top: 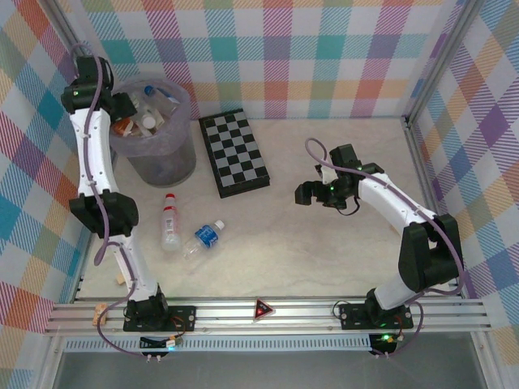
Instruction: Put the plastic bottles in the bin
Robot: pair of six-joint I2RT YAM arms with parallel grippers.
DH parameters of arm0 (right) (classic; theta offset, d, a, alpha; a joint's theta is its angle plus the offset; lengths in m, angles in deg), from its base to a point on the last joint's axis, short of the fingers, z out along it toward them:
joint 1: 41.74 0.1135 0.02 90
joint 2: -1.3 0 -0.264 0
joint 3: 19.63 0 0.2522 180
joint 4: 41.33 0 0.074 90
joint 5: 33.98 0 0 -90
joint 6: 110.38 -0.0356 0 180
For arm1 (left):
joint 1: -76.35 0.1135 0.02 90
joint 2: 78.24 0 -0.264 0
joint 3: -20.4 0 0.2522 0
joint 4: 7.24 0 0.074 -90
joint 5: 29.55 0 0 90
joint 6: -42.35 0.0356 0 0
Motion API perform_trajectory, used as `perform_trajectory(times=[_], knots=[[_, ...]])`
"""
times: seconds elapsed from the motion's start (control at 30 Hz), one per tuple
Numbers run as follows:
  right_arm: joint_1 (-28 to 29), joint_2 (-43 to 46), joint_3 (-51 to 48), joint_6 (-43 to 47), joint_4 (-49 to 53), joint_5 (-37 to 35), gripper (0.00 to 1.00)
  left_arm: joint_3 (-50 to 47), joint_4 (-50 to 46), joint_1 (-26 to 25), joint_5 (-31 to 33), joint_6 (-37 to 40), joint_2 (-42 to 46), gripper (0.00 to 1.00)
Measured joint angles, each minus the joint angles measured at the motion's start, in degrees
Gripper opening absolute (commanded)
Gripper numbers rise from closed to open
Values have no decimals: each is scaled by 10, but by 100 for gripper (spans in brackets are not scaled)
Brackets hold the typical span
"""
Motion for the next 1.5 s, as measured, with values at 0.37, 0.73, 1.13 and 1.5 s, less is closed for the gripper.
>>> perform_trajectory(times=[0.37,0.73,1.13,1.5], knots=[[0,-2,-2,-2,-3,5,100,-5,-7,-9,-10,13,10,87],[0,-3,-4,-4,-13,15,100,-49,34,-12,-19,8,74,70],[0,-3,-14,-13,-15,22,100,-85,58,-52,-19,15,40,63],[0,-2,-17,-17,-15,28,100,-62,47,-61,2,45,51,81]])
